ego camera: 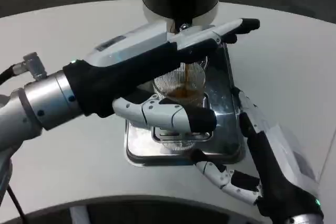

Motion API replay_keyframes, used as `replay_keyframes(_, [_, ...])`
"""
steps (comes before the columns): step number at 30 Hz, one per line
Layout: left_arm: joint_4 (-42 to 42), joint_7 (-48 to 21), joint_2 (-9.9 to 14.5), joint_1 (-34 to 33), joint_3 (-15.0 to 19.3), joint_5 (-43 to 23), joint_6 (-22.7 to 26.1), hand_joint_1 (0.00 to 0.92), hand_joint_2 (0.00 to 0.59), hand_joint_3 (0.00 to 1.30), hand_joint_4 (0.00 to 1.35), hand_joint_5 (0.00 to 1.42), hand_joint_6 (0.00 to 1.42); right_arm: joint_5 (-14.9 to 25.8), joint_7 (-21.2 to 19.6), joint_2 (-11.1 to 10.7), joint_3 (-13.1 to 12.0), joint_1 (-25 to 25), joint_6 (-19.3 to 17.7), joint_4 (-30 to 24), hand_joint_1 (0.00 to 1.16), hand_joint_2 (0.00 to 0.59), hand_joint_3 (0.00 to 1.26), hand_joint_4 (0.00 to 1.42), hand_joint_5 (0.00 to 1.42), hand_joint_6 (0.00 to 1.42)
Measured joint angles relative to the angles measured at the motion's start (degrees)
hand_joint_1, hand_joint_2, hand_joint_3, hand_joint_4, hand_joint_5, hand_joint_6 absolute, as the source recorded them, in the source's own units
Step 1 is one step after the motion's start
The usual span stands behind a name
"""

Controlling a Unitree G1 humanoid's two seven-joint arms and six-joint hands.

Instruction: Grasp the cup under the faucet to collect the drink, then remove the cup.

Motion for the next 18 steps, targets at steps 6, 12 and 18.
replay_keyframes(6, [-0.4,0.8,0.1,0.7,0.2,0.0,-0.1,0.0,0.091,0.0,0.0,0.08,0.05,0.7,-2.3,0.2,0.5,-5.0,0.3,4.1,0.57,0.247,0.0,0.0,0.0,0.11])
replay_keyframes(12, [-0.7,1.2,0.4,0.8,0.3,0.0,-0.1,0.0,0.084,0.0,0.0,0.08,0.04,2.9,-3.8,1.3,0.3,-9.6,1.6,8.4,0.58,0.228,0.0,0.0,0.0,0.09])
replay_keyframes(18, [-0.8,1.5,0.7,1.0,0.4,0.0,-0.1,0.0,0.08,0.0,0.0,0.08,0.04,4.9,-4.4,2.6,0.4,-13.5,3.1,11.8,0.63,0.206,0.0,0.0,0.0,0.03])
